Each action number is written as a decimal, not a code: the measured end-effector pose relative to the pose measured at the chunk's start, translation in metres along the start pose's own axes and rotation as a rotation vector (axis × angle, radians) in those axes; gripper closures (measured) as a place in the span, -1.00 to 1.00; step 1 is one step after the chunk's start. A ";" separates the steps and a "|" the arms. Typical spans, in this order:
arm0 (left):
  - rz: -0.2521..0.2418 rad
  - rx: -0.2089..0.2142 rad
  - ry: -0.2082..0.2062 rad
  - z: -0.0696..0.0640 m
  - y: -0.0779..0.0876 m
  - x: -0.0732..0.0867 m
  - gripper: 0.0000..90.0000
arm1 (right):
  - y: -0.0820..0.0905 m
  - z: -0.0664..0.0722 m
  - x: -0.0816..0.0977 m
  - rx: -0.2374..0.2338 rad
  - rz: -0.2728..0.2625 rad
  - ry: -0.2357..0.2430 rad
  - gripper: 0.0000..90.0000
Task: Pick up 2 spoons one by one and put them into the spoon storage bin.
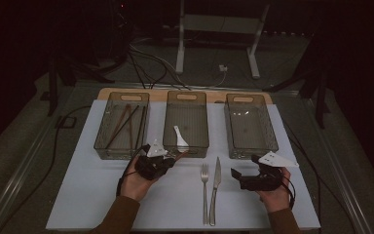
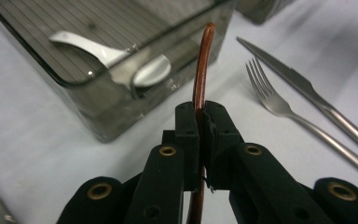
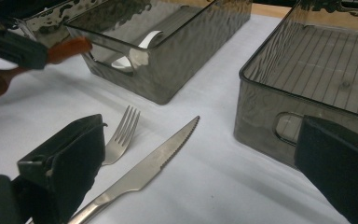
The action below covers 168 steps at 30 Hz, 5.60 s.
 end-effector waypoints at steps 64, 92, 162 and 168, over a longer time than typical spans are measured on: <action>-0.010 -0.072 0.048 0.044 -0.023 -0.089 0.93 | -0.001 -0.001 0.000 -0.004 0.001 -0.002 -0.95; -0.015 -0.060 0.116 0.052 -0.042 -0.108 0.93 | -0.001 -0.001 0.000 -0.006 0.004 -0.003 -0.95; -0.115 -0.002 0.158 0.046 -0.015 -0.088 -0.99 | 0.001 -0.004 0.001 -0.012 -0.035 -0.003 -0.95; -0.126 0.001 0.140 0.043 -0.005 -0.077 -0.99 | 0.001 -0.003 0.001 -0.004 -0.050 0.013 -0.95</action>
Point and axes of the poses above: each handheld gripper's, and its own axes: y roughly backward along the jaws, x roughly out of its underside, z roughly to its left, the point moved 1 cm from there along -y, roughly forward along the jaws, and after that the axes turned 3 degrees about y, right-handed, at the moved point
